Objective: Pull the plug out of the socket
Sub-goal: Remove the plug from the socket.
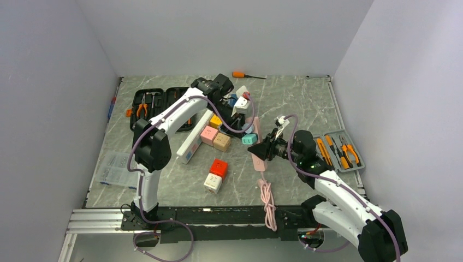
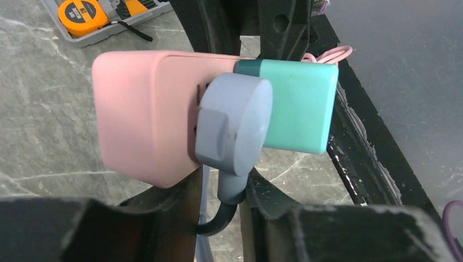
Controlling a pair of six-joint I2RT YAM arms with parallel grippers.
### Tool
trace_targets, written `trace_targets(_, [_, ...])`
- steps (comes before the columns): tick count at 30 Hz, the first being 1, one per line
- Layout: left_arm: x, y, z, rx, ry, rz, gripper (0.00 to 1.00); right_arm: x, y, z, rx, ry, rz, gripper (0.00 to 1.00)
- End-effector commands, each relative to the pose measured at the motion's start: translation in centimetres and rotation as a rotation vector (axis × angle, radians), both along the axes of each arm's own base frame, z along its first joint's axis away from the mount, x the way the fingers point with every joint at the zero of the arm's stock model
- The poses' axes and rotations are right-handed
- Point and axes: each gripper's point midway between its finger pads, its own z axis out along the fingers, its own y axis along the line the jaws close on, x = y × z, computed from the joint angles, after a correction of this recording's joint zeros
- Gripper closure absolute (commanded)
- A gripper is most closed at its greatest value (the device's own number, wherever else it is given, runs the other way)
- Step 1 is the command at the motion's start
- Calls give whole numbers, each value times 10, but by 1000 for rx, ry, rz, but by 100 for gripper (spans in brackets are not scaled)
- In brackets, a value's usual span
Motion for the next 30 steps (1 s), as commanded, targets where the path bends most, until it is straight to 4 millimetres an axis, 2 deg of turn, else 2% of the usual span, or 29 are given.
trace_targets(1, [1, 5, 23, -53, -1, -2, 70, 4, 6, 70, 87, -248, 34, 100])
trace_targets(6, [-1, 7, 32, -77, -11, -15, 70, 2, 12, 64, 85, -223, 72, 100])
trace_targets(12, [-8, 9, 40, -89, -19, -45, 59, 3, 15, 56, 66, -205, 92, 100])
trace_targets(15, [-10, 11, 38, -81, -18, -50, 57, 4, 15, 55, 65, -203, 86, 100])
trace_targets(20, [-14, 11, 31, -65, 0, -60, 63, 5, 14, 58, 70, -211, 74, 100])
trace_targets(28, [-21, 2, 25, -56, 20, -74, 65, 7, 20, 69, 78, -238, 81, 100])
trace_targets(30, [-23, 0, 25, -62, 22, -81, 72, 8, 22, 67, 73, -237, 79, 100])
